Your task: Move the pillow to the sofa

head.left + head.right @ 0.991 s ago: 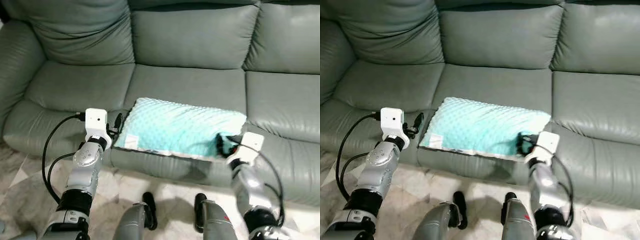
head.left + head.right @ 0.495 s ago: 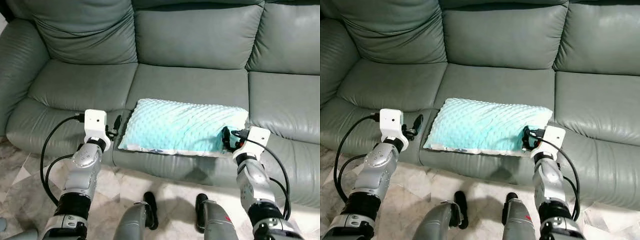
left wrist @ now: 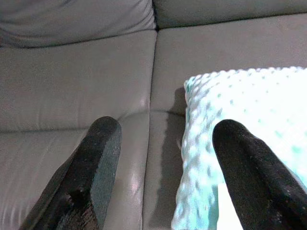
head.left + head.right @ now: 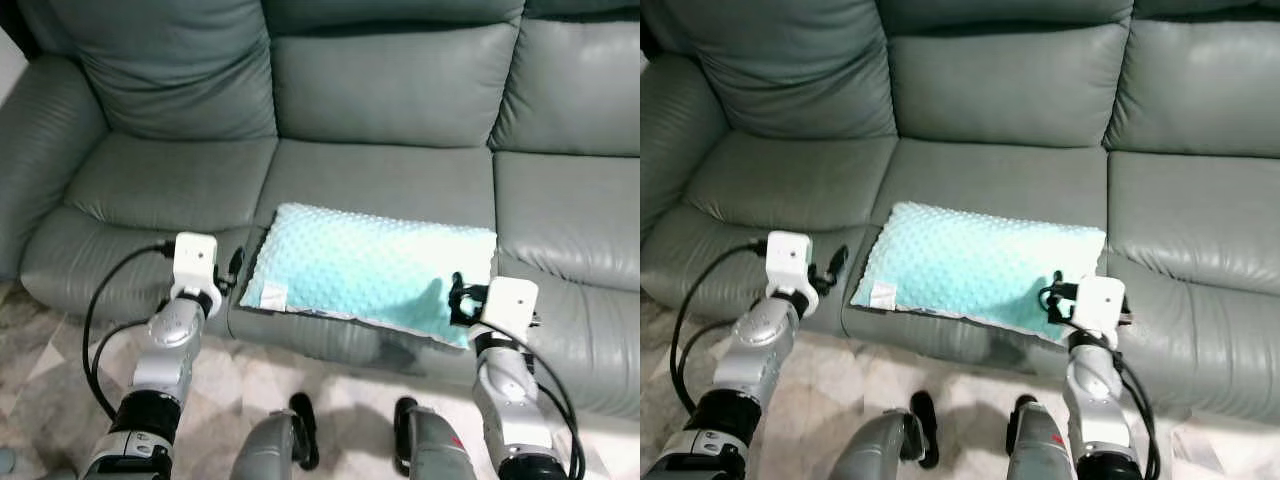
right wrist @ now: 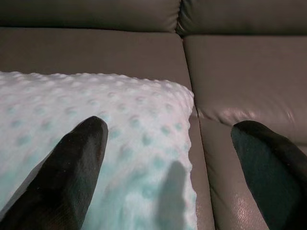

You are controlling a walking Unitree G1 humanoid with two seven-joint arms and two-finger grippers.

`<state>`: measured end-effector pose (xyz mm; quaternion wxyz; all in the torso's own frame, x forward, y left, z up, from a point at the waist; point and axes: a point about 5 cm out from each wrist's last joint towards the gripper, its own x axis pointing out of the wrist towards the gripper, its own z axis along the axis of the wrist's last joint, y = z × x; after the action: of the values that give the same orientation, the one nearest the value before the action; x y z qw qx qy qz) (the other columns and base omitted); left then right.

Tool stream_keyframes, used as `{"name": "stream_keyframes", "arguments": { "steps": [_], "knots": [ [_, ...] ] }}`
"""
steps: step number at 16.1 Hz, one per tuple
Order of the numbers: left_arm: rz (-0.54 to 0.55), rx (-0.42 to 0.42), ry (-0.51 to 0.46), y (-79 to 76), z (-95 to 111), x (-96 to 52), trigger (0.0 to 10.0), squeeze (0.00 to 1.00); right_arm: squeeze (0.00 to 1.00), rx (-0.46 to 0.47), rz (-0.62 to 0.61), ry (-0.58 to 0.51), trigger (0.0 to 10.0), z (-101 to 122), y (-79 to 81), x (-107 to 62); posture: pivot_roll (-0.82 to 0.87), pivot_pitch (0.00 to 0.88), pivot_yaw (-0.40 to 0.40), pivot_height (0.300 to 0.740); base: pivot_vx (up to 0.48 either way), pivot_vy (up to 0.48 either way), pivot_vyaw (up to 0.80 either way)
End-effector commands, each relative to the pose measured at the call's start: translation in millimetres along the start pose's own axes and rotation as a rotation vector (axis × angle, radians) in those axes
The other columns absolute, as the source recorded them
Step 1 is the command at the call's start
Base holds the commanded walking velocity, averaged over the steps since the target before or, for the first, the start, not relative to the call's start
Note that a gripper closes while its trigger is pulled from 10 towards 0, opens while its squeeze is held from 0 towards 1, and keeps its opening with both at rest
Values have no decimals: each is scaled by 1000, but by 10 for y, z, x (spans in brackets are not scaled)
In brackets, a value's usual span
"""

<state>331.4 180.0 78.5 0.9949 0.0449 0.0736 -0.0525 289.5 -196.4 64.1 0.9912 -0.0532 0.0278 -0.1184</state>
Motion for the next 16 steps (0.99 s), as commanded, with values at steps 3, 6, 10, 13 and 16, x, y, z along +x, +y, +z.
{"name": "stream_keyframes", "arguments": {
  "steps": [3, 6, 10, 13, 16],
  "knots": [
    [56, 57, 127, 181, -338, -109, 10000, 0, 0, 13, 210, 66, 10000, -131, 385, -120, -147, 85, 169, 740, 0, 0, 0],
    [122, 36, 268, 333, -638, -245, 10000, 0, 0, 64, 470, 252, 10000, -406, 688, -280, -163, 20, 164, 740, 0, 0, 0],
    [44, 16, 388, 229, -808, -281, 10000, 0, 0, 67, 479, 449, 10000, -677, 493, -271, -160, 0, 159, 740, 0, 0, 0],
    [14, 10, 407, 221, -870, -329, 10000, 0, 0, 123, 427, 601, 10000, -896, 261, -313, -144, 33, 162, 740, 0, 0, 0],
    [-30, -2, 413, 214, -893, -355, 10000, 0, 0, 199, 388, 692, 10000, -1005, 119, -345, -119, 75, 166, 740, 0, 0, 0]
  ]
}}
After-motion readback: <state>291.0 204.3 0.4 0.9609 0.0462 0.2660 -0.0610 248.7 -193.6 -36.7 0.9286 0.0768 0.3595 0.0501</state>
